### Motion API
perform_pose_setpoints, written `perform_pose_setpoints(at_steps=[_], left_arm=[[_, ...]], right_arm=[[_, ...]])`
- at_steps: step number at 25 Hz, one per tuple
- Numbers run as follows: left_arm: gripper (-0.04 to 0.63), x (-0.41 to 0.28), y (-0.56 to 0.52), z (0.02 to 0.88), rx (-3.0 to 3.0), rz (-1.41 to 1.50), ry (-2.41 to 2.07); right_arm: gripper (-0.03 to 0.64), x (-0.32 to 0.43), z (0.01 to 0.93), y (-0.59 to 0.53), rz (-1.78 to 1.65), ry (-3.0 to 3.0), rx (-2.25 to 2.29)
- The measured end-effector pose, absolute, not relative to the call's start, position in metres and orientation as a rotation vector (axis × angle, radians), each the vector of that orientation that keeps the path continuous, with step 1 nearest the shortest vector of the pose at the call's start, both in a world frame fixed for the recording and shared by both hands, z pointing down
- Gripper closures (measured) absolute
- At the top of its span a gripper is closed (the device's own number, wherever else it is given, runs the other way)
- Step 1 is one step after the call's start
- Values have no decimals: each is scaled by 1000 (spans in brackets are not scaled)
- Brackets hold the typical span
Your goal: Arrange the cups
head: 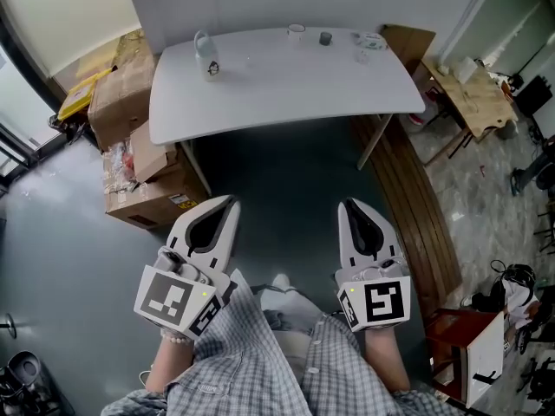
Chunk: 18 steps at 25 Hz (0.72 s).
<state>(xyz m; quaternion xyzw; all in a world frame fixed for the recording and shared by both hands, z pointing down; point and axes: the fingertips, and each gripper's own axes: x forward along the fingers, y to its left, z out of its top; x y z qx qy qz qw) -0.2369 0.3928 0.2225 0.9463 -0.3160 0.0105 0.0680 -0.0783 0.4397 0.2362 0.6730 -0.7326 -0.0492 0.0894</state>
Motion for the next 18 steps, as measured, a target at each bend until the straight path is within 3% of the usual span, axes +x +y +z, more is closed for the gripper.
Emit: perform_pose_setpoints(at_steps=[18], left_arm=[[584,-177,349,227,2841,41,-1034]], right_arm=[[584,-18,244,383,-152,-2238,1935]])
